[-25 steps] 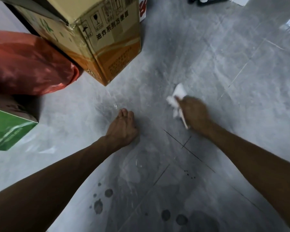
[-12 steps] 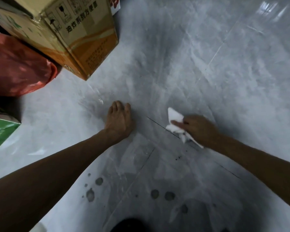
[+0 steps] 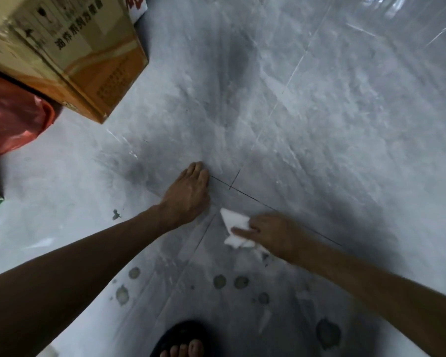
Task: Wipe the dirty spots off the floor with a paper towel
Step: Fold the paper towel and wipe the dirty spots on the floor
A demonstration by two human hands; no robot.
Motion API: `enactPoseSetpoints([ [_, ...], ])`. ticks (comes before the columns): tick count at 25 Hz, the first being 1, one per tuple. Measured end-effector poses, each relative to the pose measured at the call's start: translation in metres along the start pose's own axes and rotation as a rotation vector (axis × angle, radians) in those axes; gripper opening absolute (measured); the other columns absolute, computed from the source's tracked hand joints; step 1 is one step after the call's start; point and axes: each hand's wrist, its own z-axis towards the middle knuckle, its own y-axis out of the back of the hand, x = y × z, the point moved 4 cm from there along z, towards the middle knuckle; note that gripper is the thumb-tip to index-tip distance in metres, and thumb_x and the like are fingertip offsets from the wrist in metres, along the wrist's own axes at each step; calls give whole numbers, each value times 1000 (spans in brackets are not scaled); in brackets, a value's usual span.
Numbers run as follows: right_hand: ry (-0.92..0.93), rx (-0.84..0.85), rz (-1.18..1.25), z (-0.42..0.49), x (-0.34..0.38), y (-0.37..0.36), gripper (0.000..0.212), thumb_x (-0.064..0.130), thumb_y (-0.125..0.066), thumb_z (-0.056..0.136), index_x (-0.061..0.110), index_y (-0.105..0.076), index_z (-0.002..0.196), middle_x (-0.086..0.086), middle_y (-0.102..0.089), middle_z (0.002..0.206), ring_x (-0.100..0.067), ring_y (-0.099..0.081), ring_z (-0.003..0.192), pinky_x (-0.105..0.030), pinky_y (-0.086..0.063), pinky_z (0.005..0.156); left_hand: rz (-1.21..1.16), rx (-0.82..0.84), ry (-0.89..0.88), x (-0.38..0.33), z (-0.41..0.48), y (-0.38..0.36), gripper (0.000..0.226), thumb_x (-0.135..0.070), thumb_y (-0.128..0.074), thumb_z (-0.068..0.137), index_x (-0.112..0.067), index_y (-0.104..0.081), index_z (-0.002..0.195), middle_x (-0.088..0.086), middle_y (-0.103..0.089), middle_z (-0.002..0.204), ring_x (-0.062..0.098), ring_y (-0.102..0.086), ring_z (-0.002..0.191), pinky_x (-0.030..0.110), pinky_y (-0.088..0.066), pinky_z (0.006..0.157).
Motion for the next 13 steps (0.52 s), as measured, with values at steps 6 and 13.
enactPoseSetpoints([
  [6, -794, -142, -81, -15, -125, 38, 41, 21, -37, 94, 22, -54, 132, -6, -54, 88, -29, -54, 80, -31, -37, 64, 2, 31, -43, -18, 6, -7, 29, -19, -43, 91, 4, -46, 109, 28, -43, 131, 39, -41, 124, 43, -31, 109],
  [13, -97, 101, -94, -39, 18, -10, 86, 28, -86, 51, 14, -58, 131, -5, -67, 91, -24, -63, 72, -32, -51, 63, -39, 157, 204, -45, 29, -25, 50, -35, -37, 92, 6, -40, 120, 43, -23, 142, 51, -23, 135, 53, -22, 114],
])
